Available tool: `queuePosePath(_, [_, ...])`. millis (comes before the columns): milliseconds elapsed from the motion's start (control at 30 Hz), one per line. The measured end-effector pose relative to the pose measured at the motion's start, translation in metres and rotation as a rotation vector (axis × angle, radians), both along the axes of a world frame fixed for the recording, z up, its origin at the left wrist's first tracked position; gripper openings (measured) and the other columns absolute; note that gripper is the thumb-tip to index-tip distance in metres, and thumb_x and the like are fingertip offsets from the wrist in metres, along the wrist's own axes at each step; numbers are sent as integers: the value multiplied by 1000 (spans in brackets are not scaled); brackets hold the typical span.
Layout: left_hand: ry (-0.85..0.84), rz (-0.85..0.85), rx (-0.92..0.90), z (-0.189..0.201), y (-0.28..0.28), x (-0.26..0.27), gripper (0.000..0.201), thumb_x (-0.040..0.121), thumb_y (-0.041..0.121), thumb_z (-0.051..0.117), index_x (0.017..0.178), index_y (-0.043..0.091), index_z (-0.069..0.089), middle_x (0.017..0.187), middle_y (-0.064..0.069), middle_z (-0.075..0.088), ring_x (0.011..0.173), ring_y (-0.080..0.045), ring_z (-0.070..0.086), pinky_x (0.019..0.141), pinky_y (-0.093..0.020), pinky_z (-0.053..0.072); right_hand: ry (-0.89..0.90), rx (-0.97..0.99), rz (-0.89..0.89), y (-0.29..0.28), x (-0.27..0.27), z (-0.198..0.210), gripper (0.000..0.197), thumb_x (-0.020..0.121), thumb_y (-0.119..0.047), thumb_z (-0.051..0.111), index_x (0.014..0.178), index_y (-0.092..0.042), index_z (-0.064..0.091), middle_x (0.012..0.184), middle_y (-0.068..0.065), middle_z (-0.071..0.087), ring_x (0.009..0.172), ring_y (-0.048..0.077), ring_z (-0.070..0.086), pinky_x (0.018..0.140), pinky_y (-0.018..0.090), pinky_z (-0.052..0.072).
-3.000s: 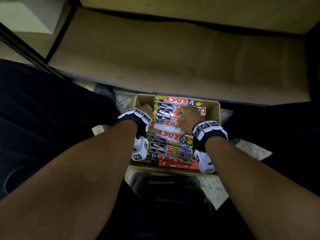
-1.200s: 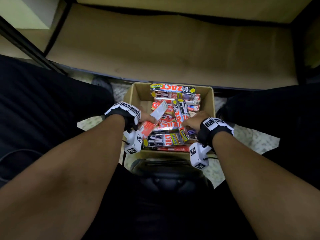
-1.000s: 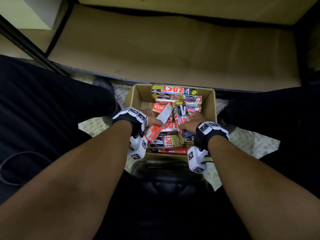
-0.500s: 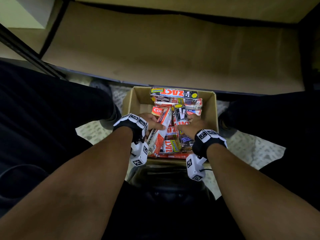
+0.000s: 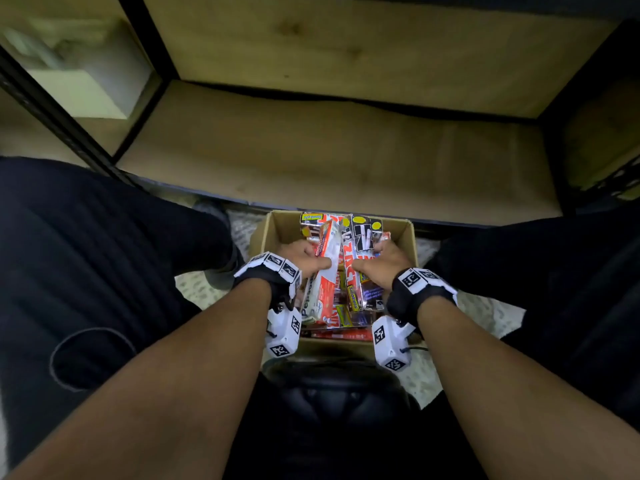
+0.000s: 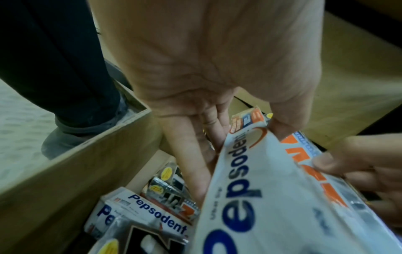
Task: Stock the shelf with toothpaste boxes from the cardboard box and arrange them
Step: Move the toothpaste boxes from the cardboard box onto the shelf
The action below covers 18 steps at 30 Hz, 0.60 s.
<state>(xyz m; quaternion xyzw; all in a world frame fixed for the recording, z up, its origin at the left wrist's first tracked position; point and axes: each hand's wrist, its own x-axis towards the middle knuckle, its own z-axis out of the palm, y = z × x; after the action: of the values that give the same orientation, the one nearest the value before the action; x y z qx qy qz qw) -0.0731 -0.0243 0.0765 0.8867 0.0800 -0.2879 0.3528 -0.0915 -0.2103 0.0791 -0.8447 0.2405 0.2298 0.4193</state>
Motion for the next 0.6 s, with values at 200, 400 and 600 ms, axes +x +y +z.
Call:
queuePosePath(200, [-114,75,-165,52,-6,-6,45,72,52,67,97,15,59,97,-8,71,84,-27,71,78,-47,60,-144,82,-28,-2,0,58,45,57,-44,78,95,-28,58,93,-5,73,81,17,73,80,40,61])
queuePosePath(400, [-320,98,-291,128,-9,-2,36,77,48,68,95,18,58,94,-6,71,82,-25,71,74,-49,60,-377,82,3,-10,3,136,48,71,-42,77,109,-25,52,100,-6,67,88,13,68,78,37,58])
queuePosePath(600, [-580,39,-368,225,-11,18,42,72,53,65,95,18,59,94,-10,71,85,-31,71,77,-48,58,-628,27,83,-19,17,242,44,80,-40,73,115,-22,52,94,-9,63,85,10,65,77,33,56])
